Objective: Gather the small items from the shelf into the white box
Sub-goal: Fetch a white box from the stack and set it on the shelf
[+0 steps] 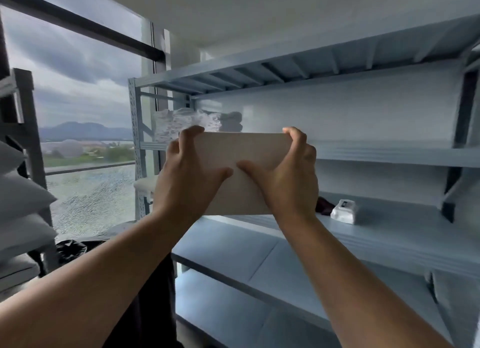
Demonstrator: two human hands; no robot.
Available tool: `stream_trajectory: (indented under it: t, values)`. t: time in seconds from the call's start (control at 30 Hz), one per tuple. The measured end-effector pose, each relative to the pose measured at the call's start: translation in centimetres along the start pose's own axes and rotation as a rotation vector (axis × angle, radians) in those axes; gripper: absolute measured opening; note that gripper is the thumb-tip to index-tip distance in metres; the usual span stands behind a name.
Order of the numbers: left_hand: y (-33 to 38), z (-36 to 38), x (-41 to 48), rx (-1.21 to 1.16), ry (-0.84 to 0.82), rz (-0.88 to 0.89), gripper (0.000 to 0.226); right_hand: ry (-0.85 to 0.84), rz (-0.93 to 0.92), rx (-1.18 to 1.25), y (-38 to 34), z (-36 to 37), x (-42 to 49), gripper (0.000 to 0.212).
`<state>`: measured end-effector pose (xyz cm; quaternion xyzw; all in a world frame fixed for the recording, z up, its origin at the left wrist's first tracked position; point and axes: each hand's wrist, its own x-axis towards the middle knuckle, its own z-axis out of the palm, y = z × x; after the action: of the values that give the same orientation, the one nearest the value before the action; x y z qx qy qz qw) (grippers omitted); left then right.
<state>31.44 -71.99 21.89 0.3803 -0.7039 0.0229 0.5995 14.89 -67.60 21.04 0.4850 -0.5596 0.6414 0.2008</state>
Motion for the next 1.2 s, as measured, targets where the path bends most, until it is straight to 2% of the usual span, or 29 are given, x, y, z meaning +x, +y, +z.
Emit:
stream_trajectory:
  t: [0.37,0.6,0.83,1.2]
  values:
    - [-4.9,6.9,0.8,-0.172,-0.165,-0.056,0.082,0.065,0.068,-0.221,4.5,4.2,-0.5,0.098]
    - [-5.3,12.2,-0.1,-0.317,-0.269,-0.049,0.083,0.139,0.135,-0.354,7.6,3.3,-1.4,0.097]
    - [-2.4,17.4,-2.2,-0.46,-0.39,-0.05,0.079,0.198,0.161,-0.478,11.1,-0.7,-1.9,0.098]
    - [6.4,27.0,-5.7,-0.561,-0.52,-0.004,0.078,0.299,0.233,-0.616,19.9,-9.2,-0.2,0.1]
